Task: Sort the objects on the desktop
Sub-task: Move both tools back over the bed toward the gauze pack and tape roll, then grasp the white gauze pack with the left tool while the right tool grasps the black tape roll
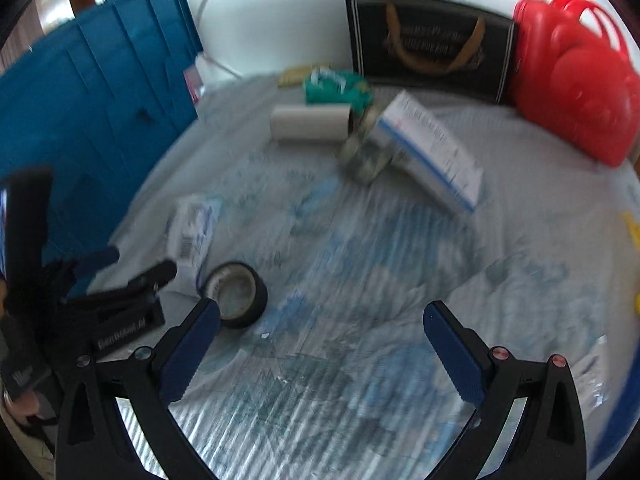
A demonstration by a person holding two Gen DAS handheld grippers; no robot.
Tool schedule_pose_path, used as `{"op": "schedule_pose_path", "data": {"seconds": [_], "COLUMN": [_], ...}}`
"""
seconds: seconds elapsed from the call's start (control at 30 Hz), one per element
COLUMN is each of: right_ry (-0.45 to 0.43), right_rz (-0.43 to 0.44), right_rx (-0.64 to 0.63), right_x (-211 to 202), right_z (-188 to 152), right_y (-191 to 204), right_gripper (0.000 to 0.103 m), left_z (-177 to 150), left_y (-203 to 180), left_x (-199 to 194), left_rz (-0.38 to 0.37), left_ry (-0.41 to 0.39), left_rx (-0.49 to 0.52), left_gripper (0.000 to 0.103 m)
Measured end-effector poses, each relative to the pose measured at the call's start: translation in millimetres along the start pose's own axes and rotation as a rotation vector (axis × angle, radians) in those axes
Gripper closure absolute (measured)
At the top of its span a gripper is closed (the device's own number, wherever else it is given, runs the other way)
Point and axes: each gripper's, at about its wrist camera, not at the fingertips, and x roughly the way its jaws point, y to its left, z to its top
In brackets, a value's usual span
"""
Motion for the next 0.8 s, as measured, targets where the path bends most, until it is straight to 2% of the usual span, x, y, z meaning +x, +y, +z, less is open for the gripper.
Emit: {"op": "schedule_pose_path", "data": {"seconds": [0.2, 0.43, 0.5, 0.63, 0.67, 0.8], "right_ry": [0.008, 0.025, 0.038, 0.059, 0.061, 0.076], "right_rz": [-0.004, -0.009, -0.02, -0.012, -0.011, -0.003], "right_rx": [0.008, -0.093, -0.123, -0.118, -0.112, -0.103], "right_x": [13.7, 31.2, 36.7, 43.6, 44.2, 50.0], "right_z": [3.3, -1.0, -4.7, -8.0, -8.4, -8.5], "right_y": [2.0, 29.7, 35.1, 35.2, 33.8, 32.6], "right_gripper": [0.0, 0.0, 0.0, 0.0, 0.0, 0.0], "left_z": [-3.5, -10.5, -17.6, -22.2, -22.0, -20.5], "left_y": [2.7, 7.1, 11.0, 20.5, 23.6, 25.5], "left_x": [14.8, 26.4, 23.1, 22.9, 22.6, 19.6], "left_rz": [-0.038, -0.076, -0.07, 0.023, 0.022, -0.049], "left_ry": [0.018, 0.033, 0.027, 0.011, 0.018, 0.029], "left_rx": [0.0, 0.004, 0.009, -0.004, -0.019, -0.045], "left_gripper": [0.023, 0.023, 0.023, 0.023, 0.023, 0.023]}}
